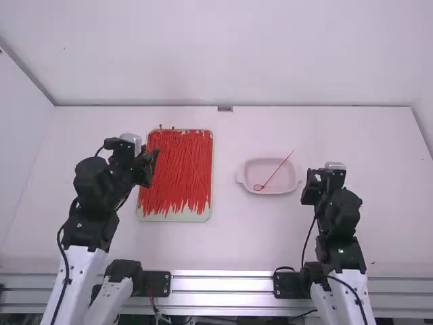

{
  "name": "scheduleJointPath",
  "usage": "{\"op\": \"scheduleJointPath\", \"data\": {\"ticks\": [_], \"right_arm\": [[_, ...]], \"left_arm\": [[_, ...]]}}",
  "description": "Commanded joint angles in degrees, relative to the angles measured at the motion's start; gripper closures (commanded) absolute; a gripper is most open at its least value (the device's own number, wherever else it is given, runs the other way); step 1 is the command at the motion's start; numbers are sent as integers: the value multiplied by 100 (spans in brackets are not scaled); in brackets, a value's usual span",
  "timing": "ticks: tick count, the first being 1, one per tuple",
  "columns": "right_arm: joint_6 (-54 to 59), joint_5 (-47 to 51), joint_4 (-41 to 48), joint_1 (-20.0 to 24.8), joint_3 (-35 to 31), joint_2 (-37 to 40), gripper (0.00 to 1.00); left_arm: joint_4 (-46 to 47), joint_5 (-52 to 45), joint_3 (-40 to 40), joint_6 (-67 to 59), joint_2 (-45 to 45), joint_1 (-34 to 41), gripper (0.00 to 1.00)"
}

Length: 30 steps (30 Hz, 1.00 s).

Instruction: Fasten the cable tie

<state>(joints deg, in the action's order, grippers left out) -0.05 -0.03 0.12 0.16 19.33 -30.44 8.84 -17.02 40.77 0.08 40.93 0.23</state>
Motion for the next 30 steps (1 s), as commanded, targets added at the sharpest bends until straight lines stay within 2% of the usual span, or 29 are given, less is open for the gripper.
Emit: {"op": "scheduleJointPath", "data": {"ticks": [1,8,17,30], "right_arm": [[5,3,-12,-16,-364,311,71],[5,3,-12,-16,-1188,1135,85],[5,3,-12,-16,-1933,1911,99],[5,3,-12,-16,-1933,2785,100]], "left_arm": [[-238,665,-339,-8,-391,-23,68],[-884,1592,-1267,-8,-1319,-23,84],[-884,1702,-2217,-8,-2269,-23,100],[-884,1702,-3311,-8,-3363,-23,100]]}}
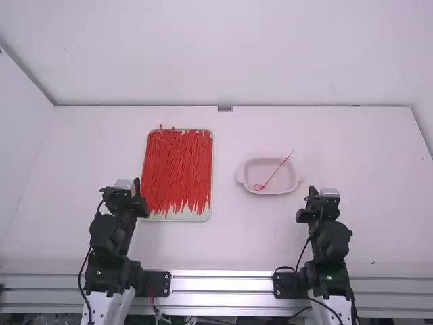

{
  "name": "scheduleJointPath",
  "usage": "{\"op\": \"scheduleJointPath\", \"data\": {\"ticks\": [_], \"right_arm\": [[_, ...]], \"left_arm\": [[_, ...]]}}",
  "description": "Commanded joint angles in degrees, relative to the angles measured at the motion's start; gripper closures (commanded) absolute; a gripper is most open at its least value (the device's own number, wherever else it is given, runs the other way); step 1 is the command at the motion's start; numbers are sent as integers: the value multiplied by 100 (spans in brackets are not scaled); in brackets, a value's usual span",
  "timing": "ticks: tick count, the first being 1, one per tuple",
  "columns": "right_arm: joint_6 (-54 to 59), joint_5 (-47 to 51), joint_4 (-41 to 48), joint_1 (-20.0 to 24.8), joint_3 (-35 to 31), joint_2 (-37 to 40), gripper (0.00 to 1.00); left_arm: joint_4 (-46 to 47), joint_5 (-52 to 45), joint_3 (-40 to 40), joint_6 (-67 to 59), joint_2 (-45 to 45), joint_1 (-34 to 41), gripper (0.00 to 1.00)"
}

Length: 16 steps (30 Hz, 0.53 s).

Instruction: Fasten the cable tie

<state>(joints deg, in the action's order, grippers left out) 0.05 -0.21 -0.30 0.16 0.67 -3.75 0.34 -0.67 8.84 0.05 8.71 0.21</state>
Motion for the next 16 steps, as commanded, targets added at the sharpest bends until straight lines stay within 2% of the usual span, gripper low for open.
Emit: {"op": "scheduleJointPath", "data": {"ticks": [1,10,16], "right_arm": [[-5,21,30,-16,-67,180,100],[-5,21,30,-16,-67,375,100],[-5,21,30,-16,-67,375,100]], "left_arm": [[-34,67,-196,-5,-220,-21,100],[-34,67,-790,-5,-814,-21,100],[-34,67,-884,-5,-871,-21,100]]}}
